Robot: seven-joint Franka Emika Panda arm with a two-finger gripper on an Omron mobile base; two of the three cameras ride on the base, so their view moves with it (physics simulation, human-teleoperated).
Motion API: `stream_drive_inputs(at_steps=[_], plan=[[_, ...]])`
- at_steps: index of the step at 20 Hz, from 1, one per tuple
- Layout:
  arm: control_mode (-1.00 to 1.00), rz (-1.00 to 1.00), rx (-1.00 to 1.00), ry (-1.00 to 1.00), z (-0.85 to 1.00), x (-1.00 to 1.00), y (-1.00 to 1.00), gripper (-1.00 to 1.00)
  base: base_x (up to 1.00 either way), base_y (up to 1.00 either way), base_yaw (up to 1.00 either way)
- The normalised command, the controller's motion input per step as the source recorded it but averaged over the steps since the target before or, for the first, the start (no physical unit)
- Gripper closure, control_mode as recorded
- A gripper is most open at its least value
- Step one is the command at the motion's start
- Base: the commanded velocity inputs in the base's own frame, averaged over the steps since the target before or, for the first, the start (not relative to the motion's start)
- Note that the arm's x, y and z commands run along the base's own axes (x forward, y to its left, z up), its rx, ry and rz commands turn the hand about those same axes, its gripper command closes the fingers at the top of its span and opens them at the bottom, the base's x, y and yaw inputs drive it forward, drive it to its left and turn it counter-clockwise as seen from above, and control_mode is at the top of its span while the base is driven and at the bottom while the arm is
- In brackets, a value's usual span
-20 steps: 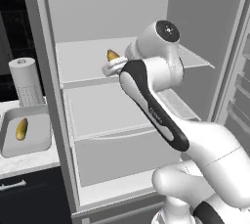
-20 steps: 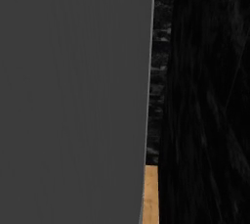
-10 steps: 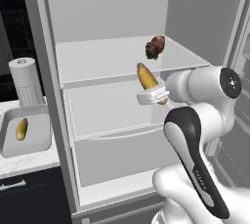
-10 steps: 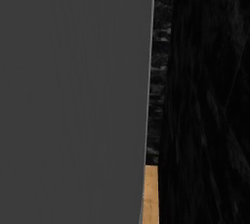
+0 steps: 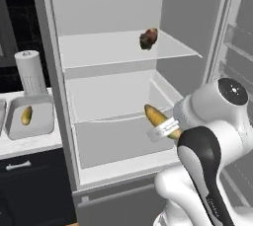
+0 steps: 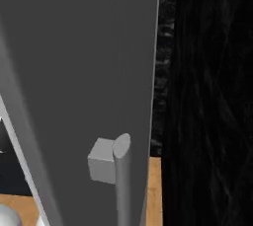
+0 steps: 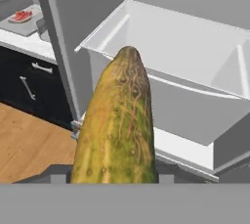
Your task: Place one cucumber and one steak in each tupperware on the nearby counter, to pack two identical lunches.
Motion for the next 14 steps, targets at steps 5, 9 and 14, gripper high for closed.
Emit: stream_drive_inputs(at_steps=[5, 9, 14], plan=[[1.00, 0.00, 0.00, 0.00, 0.00, 0.00, 0.00, 1.00, -0.97, 0.98, 0.15], [1.00, 0.00, 0.00, 0.00, 0.00, 0.00, 0.00, 1.00, -0.24, 1.00, 0.15], [1.00, 0.00, 0.00, 0.00, 0.00, 0.00, 0.00, 1.00, 0.82, 1.00, 0.00]])
